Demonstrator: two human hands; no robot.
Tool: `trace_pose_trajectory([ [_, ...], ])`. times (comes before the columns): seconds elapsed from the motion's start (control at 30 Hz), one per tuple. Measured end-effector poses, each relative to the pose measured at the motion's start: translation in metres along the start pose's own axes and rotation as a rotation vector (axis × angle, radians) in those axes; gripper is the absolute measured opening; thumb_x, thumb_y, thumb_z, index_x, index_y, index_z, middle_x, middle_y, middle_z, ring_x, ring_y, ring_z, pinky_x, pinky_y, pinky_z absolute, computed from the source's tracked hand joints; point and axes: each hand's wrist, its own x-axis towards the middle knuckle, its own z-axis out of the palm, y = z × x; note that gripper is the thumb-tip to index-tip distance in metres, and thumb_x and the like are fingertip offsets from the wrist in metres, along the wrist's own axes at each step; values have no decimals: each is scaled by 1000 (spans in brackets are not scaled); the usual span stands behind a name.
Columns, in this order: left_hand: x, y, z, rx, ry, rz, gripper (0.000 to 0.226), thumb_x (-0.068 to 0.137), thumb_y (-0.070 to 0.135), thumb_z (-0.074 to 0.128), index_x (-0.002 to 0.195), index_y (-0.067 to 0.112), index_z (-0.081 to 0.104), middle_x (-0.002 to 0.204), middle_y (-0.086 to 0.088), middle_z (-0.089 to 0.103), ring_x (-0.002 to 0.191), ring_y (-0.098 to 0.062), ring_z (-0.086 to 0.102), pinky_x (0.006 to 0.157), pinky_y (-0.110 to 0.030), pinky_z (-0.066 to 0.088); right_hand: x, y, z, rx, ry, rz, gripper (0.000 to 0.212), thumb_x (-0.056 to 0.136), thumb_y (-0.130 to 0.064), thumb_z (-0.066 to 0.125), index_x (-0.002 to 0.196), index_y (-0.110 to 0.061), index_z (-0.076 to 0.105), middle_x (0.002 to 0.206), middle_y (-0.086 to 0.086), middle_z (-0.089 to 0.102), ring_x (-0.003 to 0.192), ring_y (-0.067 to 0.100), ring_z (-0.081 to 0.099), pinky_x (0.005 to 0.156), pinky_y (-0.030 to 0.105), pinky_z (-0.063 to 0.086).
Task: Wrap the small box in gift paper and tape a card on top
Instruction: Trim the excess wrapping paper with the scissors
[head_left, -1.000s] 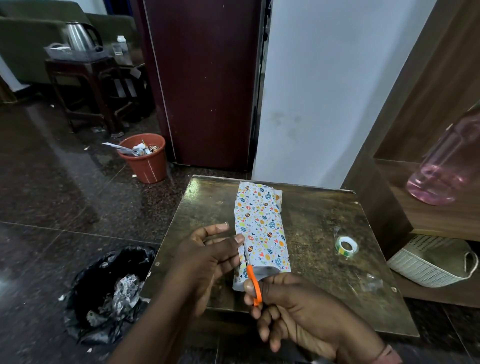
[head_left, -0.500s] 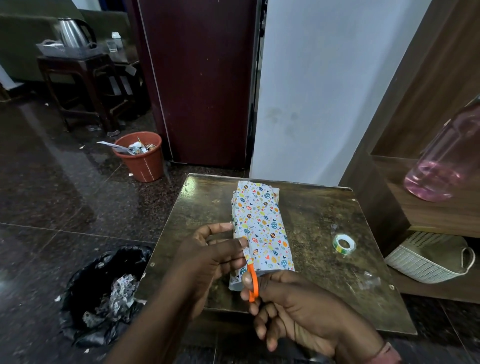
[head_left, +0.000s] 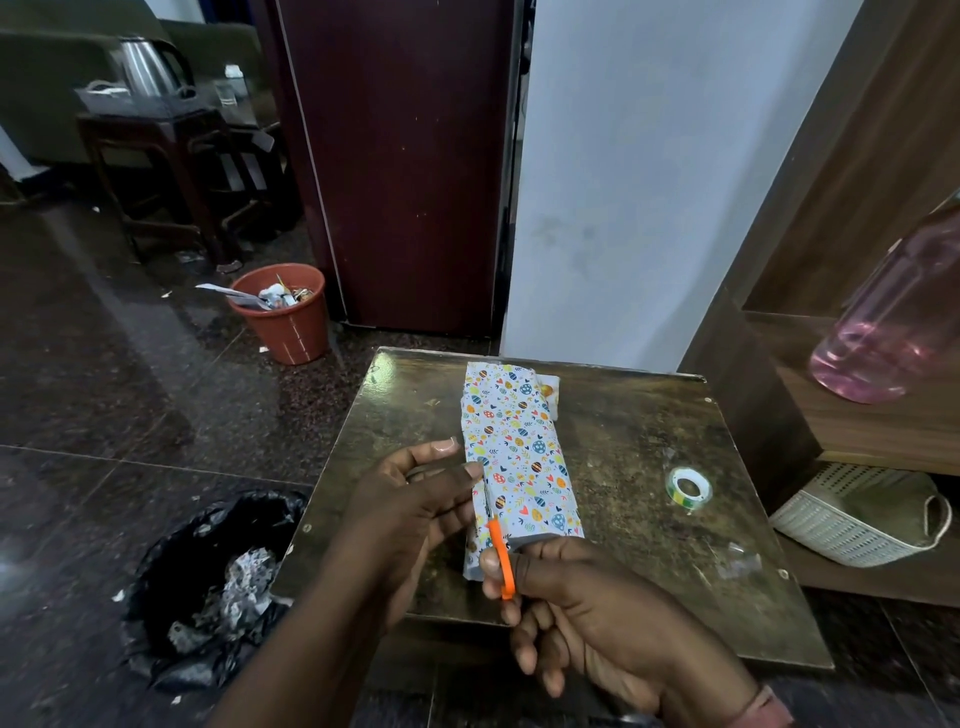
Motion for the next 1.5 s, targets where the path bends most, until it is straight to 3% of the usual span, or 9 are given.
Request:
trace_pose_trajectory([
  [0.33, 1, -3, -1, 95, -53, -41, 45, 80, -4, 78, 120, 2, 61, 87, -8, 78, 67, -13, 72, 57, -24, 58, -4, -4, -1, -25, 3, 22, 27, 84, -37, 82, 84, -12, 71, 69, 8, 54, 46, 18, 57, 34, 22, 44],
  [0.5, 1, -1, -1, 73, -53, -34, 49, 74, 3, 80, 120, 3, 62, 92, -10, 78, 72, -15, 70, 60, -25, 59, -5, -5, -6, -13, 1, 45, 26, 79, -33, 81, 81, -10, 70, 67, 9, 52, 42, 16, 57, 31, 20, 40],
  [0.63, 3, -1, 0, 16, -14, -34, 38, 84, -4, 74, 119, 3, 62, 91, -9, 79, 71, -13, 73, 60, -23, 59, -4, -4, -7, -23, 6, 54, 27, 81, -32, 81, 83, -8, 69, 67, 8, 51, 41, 16, 56, 30, 19, 39],
  [1.0, 3, 0, 0, 62, -72, -57, 54, 72, -2, 80, 121, 2, 58, 91, -11, 77, 69, -15, 73, 57, -23, 57, -7, -6, -10, -39, 27, 61, 30, 86, -33, 79, 86, -6, 67, 68, 8, 50, 44, 17, 54, 32, 20, 39],
  [1.23, 4, 0, 0, 37, -65, -49, 47, 81, -4, 77, 123, 1, 58, 92, -10, 77, 71, -14, 74, 60, -25, 59, -10, -8, -12, -57, 45, 64, 25, 87, -27, 77, 87, -6, 64, 65, 7, 47, 40, 15, 49, 29, 17, 30],
  [1.5, 5, 0, -2, 26, -34, -35, 41, 83, -11, 73, 119, 1, 59, 90, -11, 79, 69, -15, 75, 58, -24, 59, -8, -6, -13, -85, 56, 71, 29, 82, -31, 85, 86, -6, 69, 66, 7, 49, 41, 15, 51, 29, 18, 31],
])
